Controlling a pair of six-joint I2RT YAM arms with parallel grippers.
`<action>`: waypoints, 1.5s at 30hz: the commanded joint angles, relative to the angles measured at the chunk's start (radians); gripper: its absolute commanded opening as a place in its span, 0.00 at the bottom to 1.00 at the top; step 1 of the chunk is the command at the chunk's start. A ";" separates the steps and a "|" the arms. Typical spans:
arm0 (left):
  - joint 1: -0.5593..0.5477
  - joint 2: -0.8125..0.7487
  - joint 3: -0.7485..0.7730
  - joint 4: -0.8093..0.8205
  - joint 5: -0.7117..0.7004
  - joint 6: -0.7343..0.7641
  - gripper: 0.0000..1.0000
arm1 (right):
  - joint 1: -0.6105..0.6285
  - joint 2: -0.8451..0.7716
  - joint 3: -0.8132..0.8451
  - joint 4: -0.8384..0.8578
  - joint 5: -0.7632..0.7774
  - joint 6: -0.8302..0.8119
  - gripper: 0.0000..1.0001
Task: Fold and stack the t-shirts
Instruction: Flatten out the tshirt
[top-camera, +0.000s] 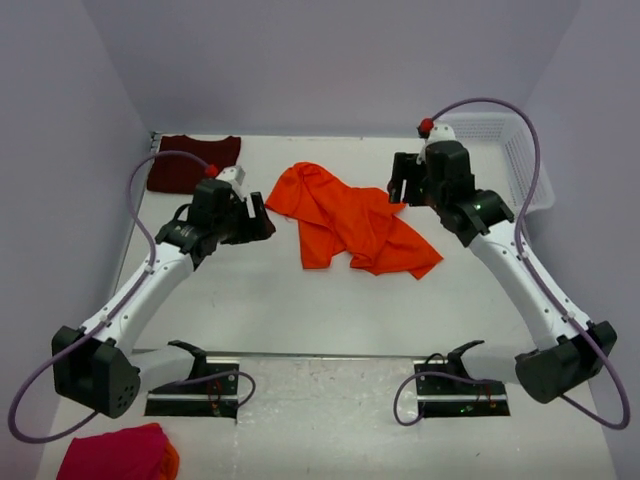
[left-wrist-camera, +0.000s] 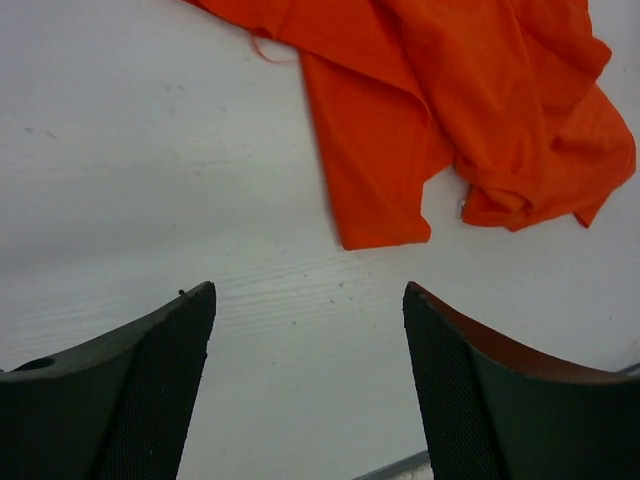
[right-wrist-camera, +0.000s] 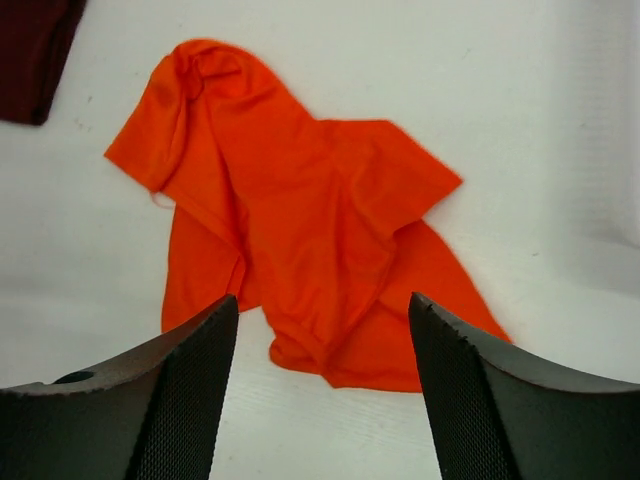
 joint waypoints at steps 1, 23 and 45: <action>-0.079 0.069 -0.012 0.115 0.134 -0.005 0.75 | 0.023 0.082 -0.206 0.113 -0.157 0.119 0.69; -0.441 0.584 0.201 0.157 -0.238 -0.068 0.63 | 0.035 0.046 -0.417 0.316 -0.228 0.176 0.61; -0.457 0.590 0.231 0.043 -0.372 -0.106 0.00 | 0.035 0.002 -0.487 0.348 -0.204 0.193 0.60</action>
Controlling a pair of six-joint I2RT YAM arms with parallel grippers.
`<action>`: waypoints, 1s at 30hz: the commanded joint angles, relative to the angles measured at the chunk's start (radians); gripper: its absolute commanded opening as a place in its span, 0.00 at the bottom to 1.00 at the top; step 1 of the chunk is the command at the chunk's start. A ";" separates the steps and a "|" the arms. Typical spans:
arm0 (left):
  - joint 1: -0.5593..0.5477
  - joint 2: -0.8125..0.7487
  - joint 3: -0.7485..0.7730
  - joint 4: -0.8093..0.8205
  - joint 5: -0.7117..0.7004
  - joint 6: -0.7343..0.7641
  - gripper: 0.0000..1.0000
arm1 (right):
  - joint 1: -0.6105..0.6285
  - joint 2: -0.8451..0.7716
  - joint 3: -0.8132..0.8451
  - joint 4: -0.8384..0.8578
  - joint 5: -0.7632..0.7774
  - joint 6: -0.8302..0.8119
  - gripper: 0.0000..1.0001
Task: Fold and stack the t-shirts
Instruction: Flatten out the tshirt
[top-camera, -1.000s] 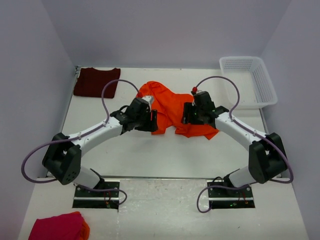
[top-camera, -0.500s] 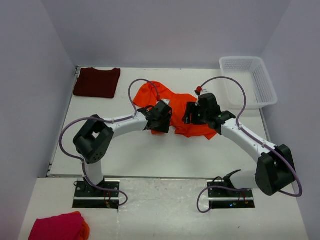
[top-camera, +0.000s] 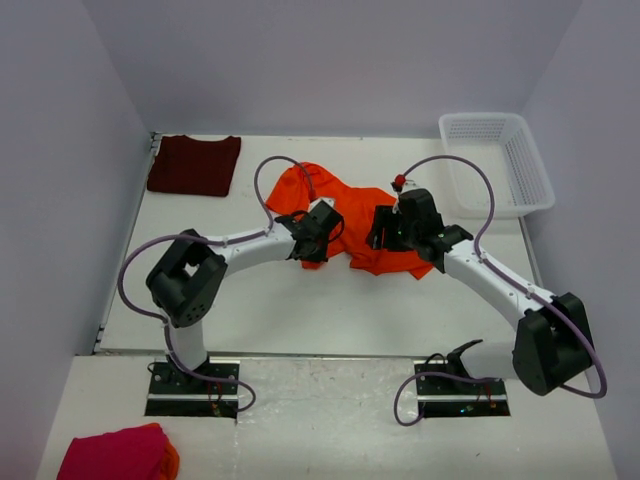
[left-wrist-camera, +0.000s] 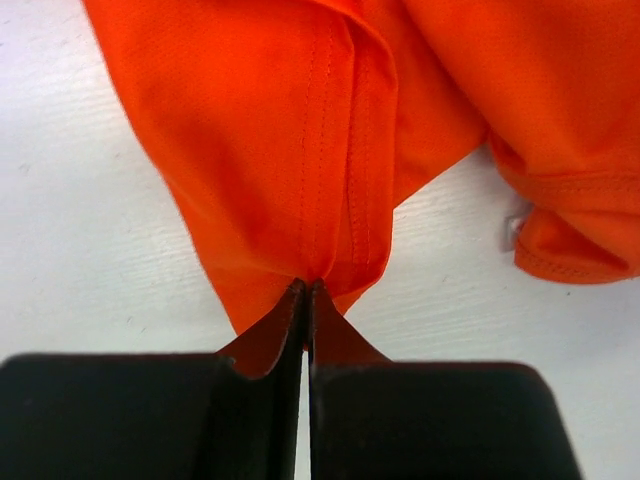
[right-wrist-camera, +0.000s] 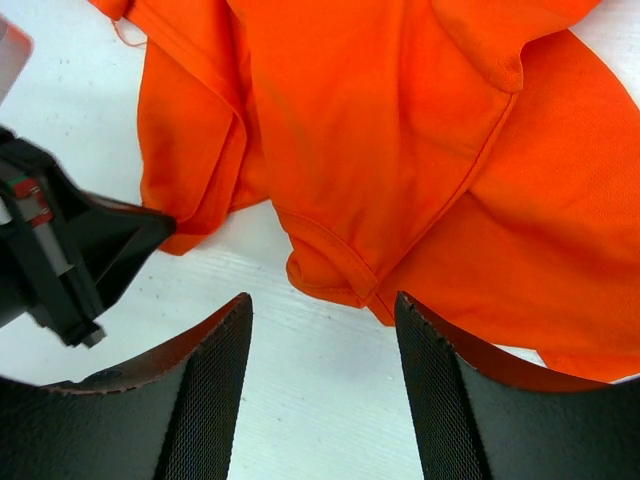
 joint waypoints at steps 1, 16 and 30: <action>-0.003 -0.133 -0.046 -0.032 -0.064 -0.035 0.00 | 0.002 0.004 0.003 0.032 0.034 0.019 0.60; 0.000 -0.659 -0.134 -0.294 -0.204 -0.084 0.00 | 0.013 0.067 0.017 -0.008 0.044 0.079 0.59; 0.000 -0.653 -0.042 -0.242 -0.136 0.011 0.00 | 0.020 -0.157 -0.135 -0.039 0.046 0.059 0.49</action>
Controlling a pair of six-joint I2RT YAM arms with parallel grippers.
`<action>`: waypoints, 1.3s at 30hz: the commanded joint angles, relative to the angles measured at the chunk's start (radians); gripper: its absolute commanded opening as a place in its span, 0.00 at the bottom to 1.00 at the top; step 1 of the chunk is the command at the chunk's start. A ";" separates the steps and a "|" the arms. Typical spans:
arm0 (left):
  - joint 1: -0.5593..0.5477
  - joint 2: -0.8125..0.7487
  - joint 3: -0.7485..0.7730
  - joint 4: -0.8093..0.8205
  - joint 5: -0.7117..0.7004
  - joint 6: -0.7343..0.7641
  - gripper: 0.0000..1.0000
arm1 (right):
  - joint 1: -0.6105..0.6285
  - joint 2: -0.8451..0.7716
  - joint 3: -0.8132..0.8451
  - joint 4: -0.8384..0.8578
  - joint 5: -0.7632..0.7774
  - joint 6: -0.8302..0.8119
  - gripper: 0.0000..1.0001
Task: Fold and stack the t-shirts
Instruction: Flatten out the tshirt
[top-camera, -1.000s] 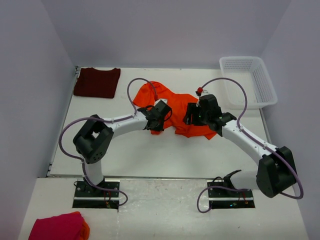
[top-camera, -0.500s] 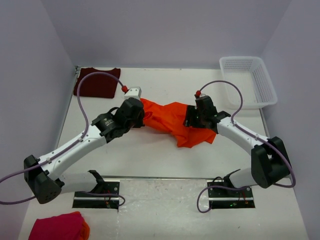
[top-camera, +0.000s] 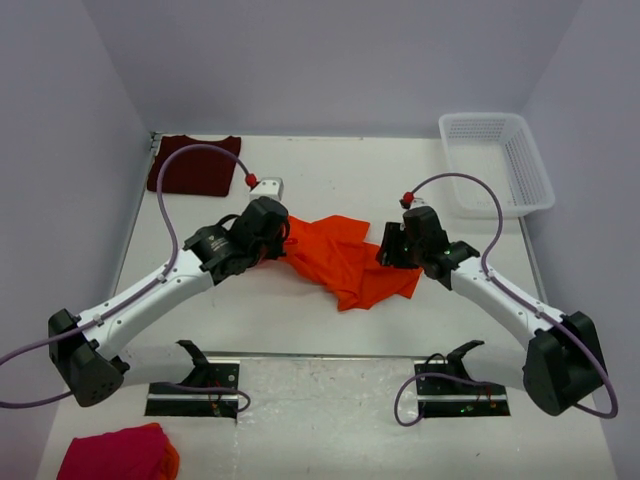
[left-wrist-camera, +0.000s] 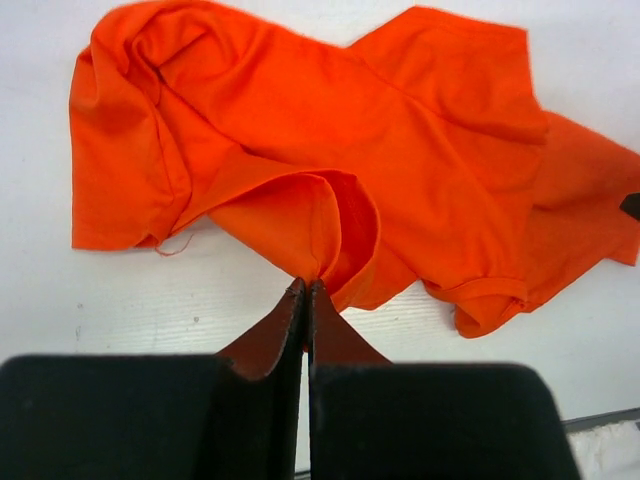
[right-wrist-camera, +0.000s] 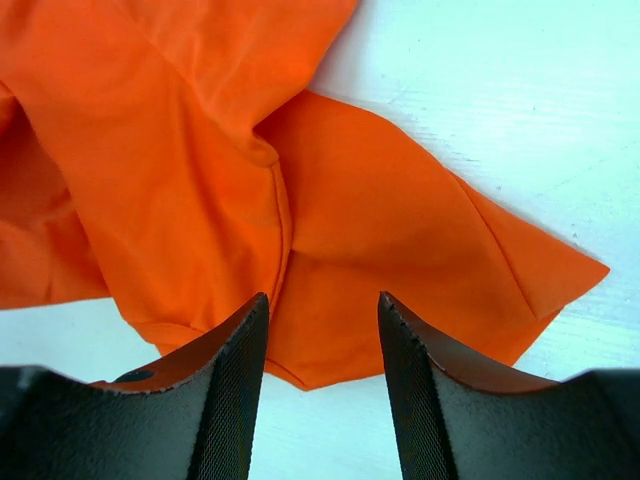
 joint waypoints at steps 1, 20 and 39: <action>0.000 0.001 0.106 0.048 0.024 0.078 0.00 | 0.002 -0.078 -0.018 0.001 -0.004 -0.004 0.49; 0.000 0.150 1.079 0.097 0.246 0.494 0.00 | 0.002 -0.155 -0.034 0.033 0.078 0.021 0.42; 0.000 0.078 0.643 0.010 -0.030 0.359 0.00 | 0.129 -0.014 -0.031 0.172 -0.194 0.028 0.54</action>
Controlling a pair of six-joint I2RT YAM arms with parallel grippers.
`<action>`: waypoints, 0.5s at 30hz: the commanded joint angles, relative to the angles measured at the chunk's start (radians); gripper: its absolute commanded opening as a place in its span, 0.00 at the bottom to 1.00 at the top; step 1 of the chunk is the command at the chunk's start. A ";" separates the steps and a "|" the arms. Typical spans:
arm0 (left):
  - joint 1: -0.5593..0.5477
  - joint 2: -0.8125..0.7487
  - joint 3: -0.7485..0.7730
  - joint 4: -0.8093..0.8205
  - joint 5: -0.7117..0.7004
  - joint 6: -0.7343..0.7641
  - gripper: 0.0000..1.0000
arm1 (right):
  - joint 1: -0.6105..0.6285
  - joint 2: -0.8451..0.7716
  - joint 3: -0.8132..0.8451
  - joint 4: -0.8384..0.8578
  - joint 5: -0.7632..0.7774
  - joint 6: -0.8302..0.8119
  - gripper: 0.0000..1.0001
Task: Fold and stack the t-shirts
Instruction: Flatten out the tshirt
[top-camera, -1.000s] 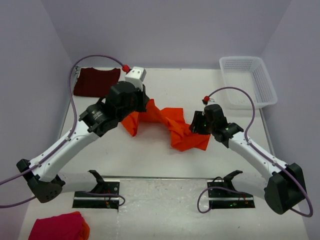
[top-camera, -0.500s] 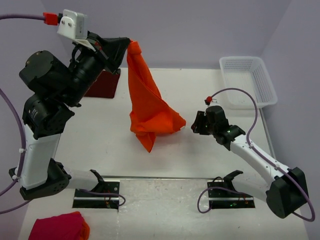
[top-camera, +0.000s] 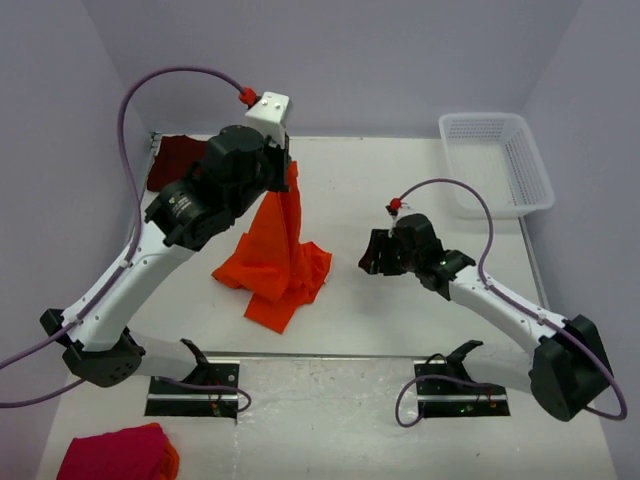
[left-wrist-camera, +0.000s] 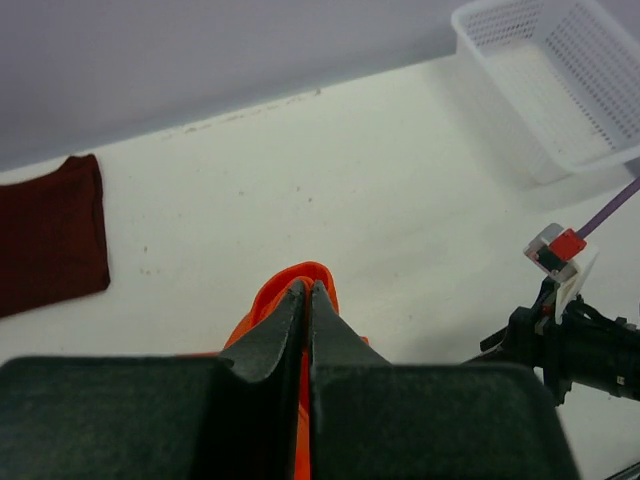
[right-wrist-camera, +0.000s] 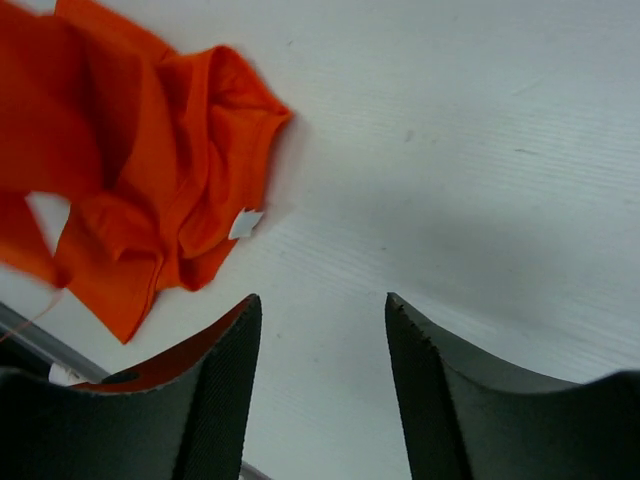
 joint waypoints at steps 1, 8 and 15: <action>0.000 -0.080 -0.070 0.004 -0.070 -0.055 0.00 | 0.106 0.110 0.050 0.086 -0.098 0.011 0.56; 0.003 -0.106 -0.165 -0.023 -0.177 -0.050 0.00 | 0.335 0.400 0.220 0.103 -0.079 0.056 0.59; 0.017 -0.118 -0.183 -0.025 -0.197 -0.038 0.00 | 0.416 0.558 0.347 0.092 -0.084 0.059 0.54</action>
